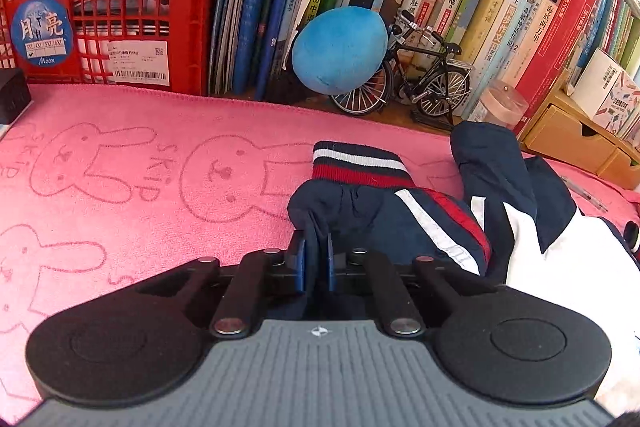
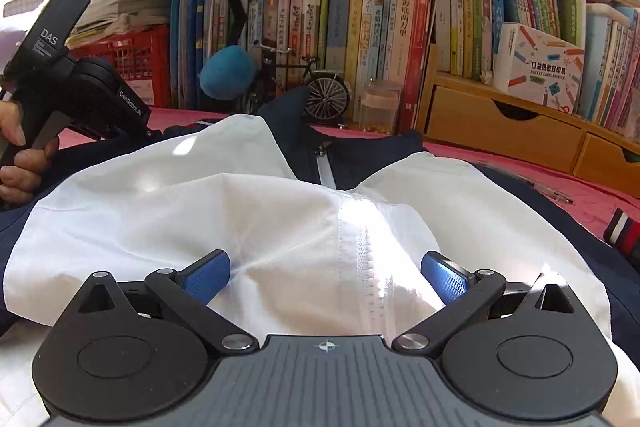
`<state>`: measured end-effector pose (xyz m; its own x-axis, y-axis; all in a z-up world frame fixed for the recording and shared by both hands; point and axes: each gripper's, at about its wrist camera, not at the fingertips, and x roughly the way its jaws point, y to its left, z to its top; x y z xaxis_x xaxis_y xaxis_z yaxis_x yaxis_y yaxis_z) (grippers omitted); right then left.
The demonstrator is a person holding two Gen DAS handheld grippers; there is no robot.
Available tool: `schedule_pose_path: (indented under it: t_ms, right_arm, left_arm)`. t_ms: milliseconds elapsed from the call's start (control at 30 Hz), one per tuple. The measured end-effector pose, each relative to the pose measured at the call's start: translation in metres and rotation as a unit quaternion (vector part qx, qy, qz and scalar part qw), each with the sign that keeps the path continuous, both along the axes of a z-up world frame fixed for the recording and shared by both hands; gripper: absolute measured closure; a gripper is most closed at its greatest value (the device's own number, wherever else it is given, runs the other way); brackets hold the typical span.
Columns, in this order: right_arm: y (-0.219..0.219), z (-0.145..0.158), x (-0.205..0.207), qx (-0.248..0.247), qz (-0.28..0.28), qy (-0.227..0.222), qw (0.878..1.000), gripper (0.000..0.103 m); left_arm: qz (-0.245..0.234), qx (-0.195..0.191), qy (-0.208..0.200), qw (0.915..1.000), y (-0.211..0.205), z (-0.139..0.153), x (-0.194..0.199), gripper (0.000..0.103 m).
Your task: Fold clothes
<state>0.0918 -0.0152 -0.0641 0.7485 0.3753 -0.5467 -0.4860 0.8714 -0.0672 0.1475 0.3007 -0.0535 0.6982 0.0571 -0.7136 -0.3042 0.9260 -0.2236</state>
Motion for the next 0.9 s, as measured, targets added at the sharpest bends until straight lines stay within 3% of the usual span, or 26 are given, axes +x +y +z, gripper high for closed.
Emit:
schedule_pose_path:
  t_ms: [167, 233, 333, 433, 500, 633, 700, 800, 833, 867, 900]
  right_arm:
    - [0.001, -0.001, 0.001, -0.004, -0.001, 0.001, 1.000, 0.000]
    - [0.001, -0.001, 0.001, -0.005, -0.002, 0.001, 1.000, 0.000]
    - [0.002, -0.001, 0.001, -0.008, -0.002, 0.001, 1.000, 0.000]
    - [0.003, -0.002, 0.001, -0.012, -0.003, 0.001, 1.000, 0.000]
    - [0.003, -0.002, 0.001, -0.012, -0.002, 0.003, 1.000, 0.000]
    - [0.004, -0.002, 0.001, -0.012, 0.002, 0.004, 1.000, 0.000]
    - [0.006, -0.002, -0.001, -0.017, 0.002, -0.001, 1.000, 0.000]
    - [0.010, -0.003, -0.003, -0.031, 0.003, -0.008, 0.999, 0.000]
    - [0.011, -0.003, -0.004, -0.036, 0.004, -0.010, 0.999, 0.000]
    - [0.013, -0.003, -0.005, -0.041, 0.004, -0.011, 0.999, 0.000]
    - [0.014, -0.003, -0.005, -0.045, 0.005, -0.012, 0.999, 0.000]
  left_arm:
    - [0.089, 0.055, -0.068, 0.9922, 0.050, 0.060, -0.045, 0.100]
    - [0.126, 0.077, -0.095, 0.9844, 0.070, 0.084, -0.064, 0.100]
    - [0.202, 0.114, -0.088, 0.9687, 0.110, 0.103, -0.093, 0.100]
    - [0.255, 0.164, -0.023, 0.9527, 0.135, 0.089, -0.114, 0.100]
    - [0.266, 0.163, 0.018, 0.9499, 0.145, 0.067, -0.127, 0.100]
    - [0.258, 0.094, 0.036, 0.9609, 0.152, 0.026, -0.154, 0.099]
    - [0.251, 0.061, 0.037, 0.9653, 0.154, 0.012, -0.159, 0.092]
    - [0.246, 0.037, 0.021, 0.9683, 0.153, 0.006, -0.160, 0.070]
    - [0.243, 0.028, 0.011, 0.9696, 0.152, 0.006, -0.161, 0.050]
    - [0.236, 0.007, -0.002, 0.9718, 0.154, 0.006, -0.159, 0.022]
    - [0.233, -0.005, -0.010, 0.9723, 0.155, 0.005, -0.155, 0.009]
